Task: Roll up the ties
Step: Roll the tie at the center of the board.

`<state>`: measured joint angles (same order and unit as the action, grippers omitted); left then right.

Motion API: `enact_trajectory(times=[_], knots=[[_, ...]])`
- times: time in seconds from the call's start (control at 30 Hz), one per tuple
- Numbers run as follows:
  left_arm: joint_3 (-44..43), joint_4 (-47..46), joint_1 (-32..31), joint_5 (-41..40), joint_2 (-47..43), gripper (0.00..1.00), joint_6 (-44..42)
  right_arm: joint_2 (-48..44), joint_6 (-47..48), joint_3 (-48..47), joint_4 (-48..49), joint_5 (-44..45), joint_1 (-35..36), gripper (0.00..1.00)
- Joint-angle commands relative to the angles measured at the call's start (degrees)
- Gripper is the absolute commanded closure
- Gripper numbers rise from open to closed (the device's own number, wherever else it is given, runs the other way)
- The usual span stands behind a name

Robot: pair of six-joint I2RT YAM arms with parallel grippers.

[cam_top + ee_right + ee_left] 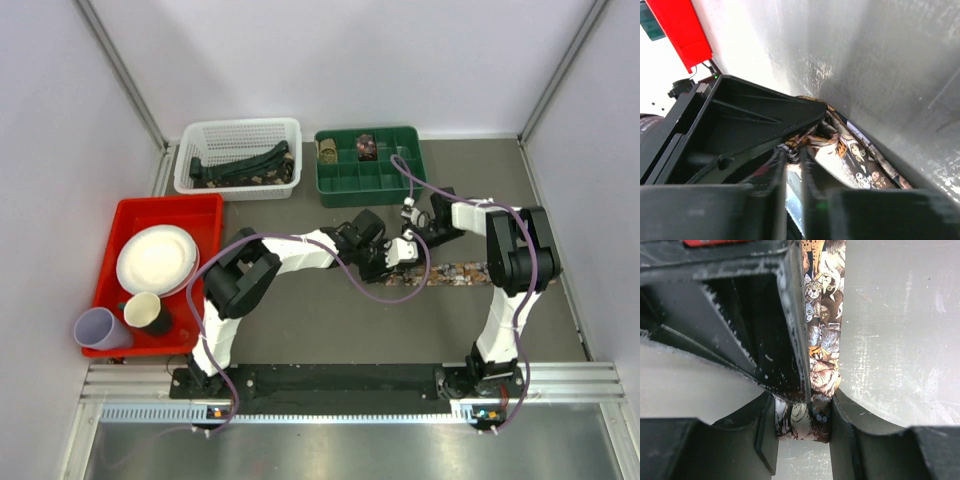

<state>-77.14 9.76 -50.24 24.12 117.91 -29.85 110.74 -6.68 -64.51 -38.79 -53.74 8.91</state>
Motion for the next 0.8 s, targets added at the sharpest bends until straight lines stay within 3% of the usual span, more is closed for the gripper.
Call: enact_trajectory(times=[0.0, 0.07, 0.1, 0.23, 0.33, 0.53, 0.77], knots=[[3.58, 13.79, 1.02, -6.02, 5.75, 0.93, -0.4, 1.14, 3.33, -1.14, 0.39, 2.31, 0.94, 1.0], [3.58, 13.36, 1.63, -4.79, 5.84, 0.87, 0.83, 1.32, 5.0, -1.23, -1.37, 4.68, 0.5, 1.0], [3.84, 12.57, 1.9, -4.26, 5.67, 0.73, 1.62, 1.32, 5.44, -1.32, -1.73, 5.74, 0.32, 1.0], [6.91, 5.2, 3.83, -0.31, 3.48, 0.47, 5.67, 2.29, 6.06, -1.85, -2.96, 12.15, -0.03, 1.0], [10.69, -3.41, 5.59, 5.49, 1.54, 0.35, 8.22, 2.29, 5.89, -2.28, -3.14, 16.01, -0.03, 1.0], [17.99, -23.77, 7.17, 14.81, 1.09, 0.31, 11.12, 1.59, 6.41, -2.99, -4.72, 23.48, 0.15, 1.0], [18.35, -40.05, 6.3, 18.59, 6.36, 0.28, 19.72, 0.0, 6.15, -2.9, -4.99, 31.23, 1.99, 1.0]])
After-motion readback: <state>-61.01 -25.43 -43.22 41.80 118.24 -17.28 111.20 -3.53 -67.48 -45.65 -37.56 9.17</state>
